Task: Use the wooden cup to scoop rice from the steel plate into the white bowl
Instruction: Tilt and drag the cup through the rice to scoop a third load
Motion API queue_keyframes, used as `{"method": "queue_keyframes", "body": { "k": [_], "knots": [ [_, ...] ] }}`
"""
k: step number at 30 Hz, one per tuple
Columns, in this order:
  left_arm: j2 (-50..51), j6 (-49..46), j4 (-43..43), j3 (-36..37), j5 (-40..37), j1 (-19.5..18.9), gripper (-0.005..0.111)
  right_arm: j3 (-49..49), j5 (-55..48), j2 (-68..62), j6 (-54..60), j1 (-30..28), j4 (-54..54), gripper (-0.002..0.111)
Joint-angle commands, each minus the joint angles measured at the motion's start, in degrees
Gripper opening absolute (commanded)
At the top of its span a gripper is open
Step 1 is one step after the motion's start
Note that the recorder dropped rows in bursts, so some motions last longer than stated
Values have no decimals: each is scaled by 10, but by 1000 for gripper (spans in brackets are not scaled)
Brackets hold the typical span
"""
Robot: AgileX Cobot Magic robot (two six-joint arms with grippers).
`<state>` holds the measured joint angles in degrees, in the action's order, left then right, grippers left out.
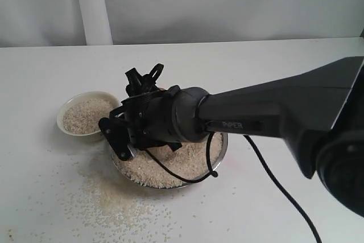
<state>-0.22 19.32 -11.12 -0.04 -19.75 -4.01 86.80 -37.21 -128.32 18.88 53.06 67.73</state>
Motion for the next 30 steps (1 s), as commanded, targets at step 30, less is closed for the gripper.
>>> {"method": "queue_keyframes", "body": {
  "k": [30],
  "knots": [
    [2, 1, -2, 0, 4, 3, 0, 0, -21, 29, 150, -1, -278, 0]
  ]
}}
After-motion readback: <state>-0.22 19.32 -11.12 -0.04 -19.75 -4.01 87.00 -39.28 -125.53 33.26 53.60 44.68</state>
